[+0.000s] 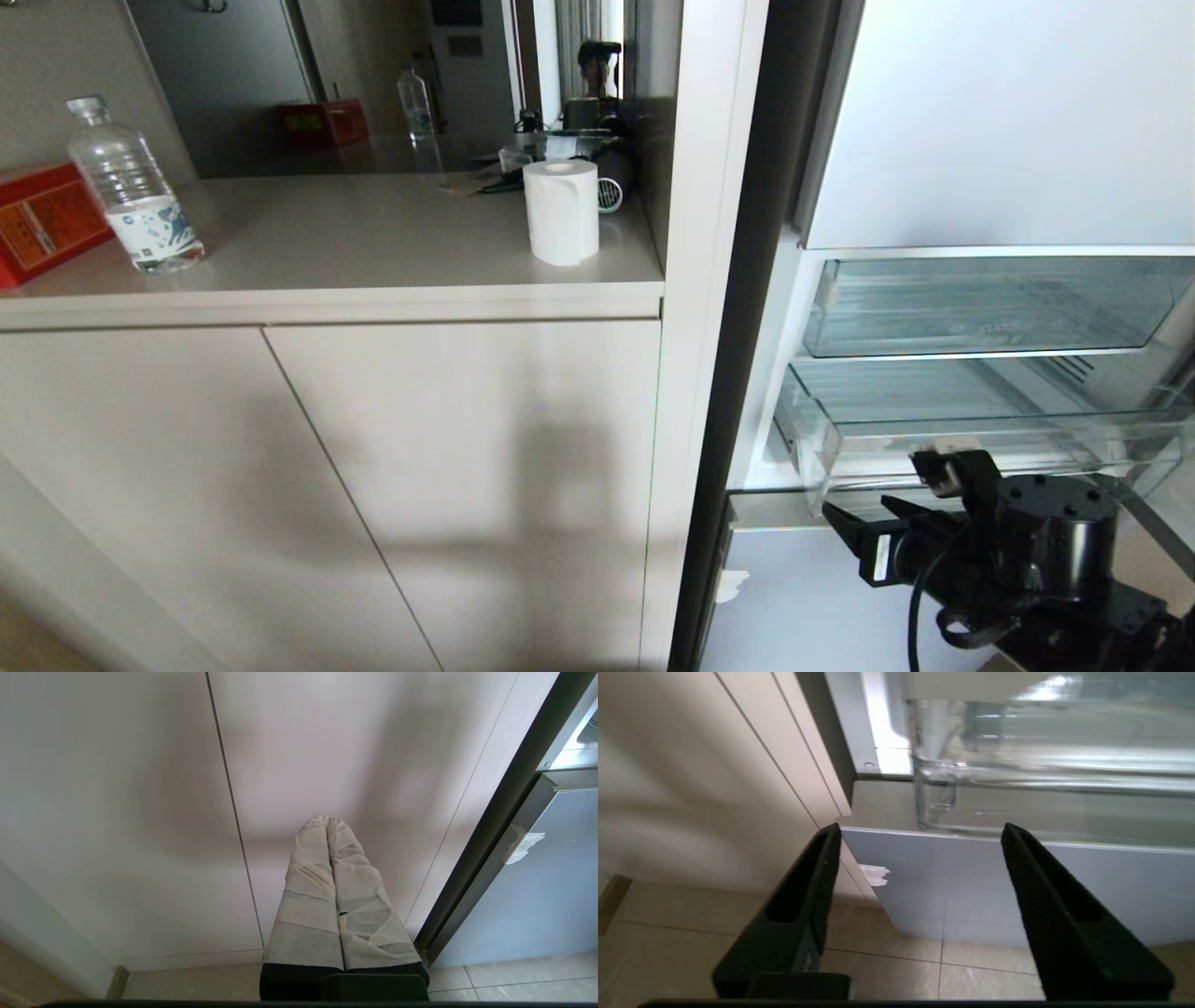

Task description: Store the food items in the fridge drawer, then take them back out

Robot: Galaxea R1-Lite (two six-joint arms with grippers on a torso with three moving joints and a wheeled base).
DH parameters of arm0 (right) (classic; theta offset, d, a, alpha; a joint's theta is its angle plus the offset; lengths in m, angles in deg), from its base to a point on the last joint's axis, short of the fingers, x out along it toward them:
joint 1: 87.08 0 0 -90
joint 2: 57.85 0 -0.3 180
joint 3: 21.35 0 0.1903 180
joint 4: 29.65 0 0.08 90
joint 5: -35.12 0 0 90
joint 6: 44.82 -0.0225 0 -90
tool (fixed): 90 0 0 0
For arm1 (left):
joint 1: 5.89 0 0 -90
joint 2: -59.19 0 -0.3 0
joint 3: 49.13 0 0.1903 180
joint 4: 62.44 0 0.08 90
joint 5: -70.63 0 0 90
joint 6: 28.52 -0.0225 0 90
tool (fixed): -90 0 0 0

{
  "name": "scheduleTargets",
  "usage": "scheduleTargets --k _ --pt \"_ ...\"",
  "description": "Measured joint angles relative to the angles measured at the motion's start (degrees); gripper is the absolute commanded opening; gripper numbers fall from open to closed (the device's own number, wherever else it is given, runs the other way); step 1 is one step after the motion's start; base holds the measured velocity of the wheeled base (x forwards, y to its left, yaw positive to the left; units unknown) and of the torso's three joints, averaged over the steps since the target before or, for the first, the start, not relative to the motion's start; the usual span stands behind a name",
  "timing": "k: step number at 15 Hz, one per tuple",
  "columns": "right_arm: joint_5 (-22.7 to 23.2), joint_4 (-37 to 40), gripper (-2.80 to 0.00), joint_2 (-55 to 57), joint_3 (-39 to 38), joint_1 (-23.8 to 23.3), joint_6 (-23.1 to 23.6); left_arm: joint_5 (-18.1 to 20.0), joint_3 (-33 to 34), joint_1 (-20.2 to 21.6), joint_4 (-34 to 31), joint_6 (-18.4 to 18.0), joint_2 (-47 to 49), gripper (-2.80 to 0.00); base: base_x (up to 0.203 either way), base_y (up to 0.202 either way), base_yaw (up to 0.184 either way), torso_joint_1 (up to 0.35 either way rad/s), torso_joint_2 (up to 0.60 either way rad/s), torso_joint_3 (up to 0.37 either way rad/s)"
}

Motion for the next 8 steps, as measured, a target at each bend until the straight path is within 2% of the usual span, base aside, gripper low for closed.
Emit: scheduleTargets --k 4,6,8 --pt "-1.6 0.1 0.00 -8.8 -5.8 -1.1 -0.2 0.0 0.0 0.0 0.0 0.0 0.0 -2.80 0.000 0.000 0.000 0.000 0.00 0.000" --pt "-2.1 3.5 0.00 -12.8 -4.8 -5.6 2.3 0.0 0.0 0.0 0.0 0.0 0.0 -2.80 0.000 0.000 0.000 0.000 0.00 0.000" --pt "-2.0 8.9 0.00 -16.1 -0.2 -10.4 3.8 0.0 0.0 0.0 0.0 0.0 0.0 -2.80 0.000 0.000 0.000 0.000 0.00 0.000"
